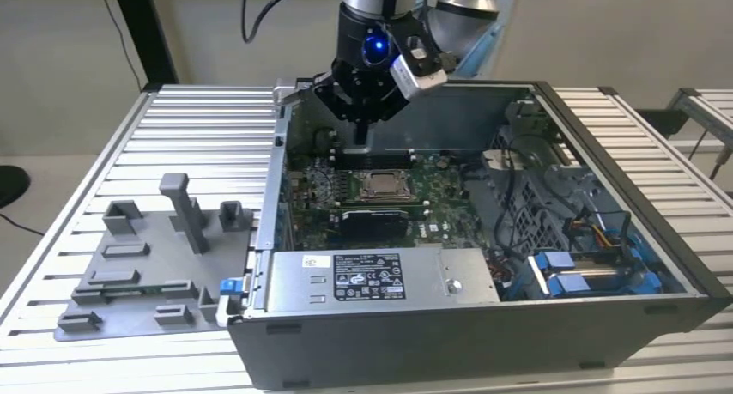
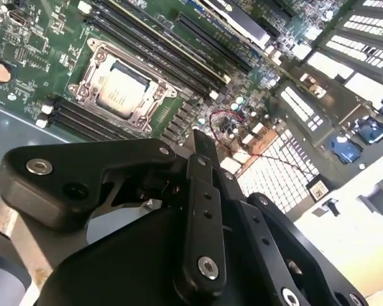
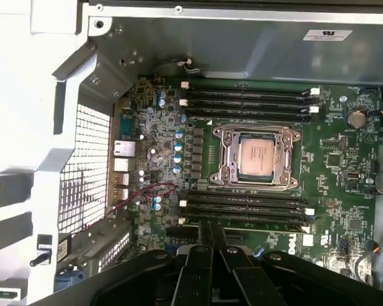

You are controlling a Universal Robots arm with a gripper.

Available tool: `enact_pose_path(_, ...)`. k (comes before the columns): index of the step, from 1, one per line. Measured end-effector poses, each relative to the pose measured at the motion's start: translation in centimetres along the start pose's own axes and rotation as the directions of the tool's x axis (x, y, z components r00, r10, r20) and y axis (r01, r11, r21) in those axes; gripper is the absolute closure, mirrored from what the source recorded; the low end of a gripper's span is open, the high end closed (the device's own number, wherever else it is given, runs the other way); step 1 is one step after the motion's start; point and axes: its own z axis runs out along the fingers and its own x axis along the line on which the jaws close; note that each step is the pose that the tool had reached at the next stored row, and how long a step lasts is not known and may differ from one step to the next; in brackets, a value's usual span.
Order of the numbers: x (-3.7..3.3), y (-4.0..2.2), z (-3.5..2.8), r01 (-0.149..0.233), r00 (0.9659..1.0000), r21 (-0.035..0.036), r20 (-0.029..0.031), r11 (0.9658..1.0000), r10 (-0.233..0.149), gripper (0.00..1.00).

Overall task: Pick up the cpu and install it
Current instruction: 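Install the second cpu locking lever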

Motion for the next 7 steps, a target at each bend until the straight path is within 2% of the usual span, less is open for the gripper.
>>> enact_pose_path(7,0.00,0.00,-0.03,0.000,1.0000,0.0001,-0.0001,1.0000,0.000,1.00)
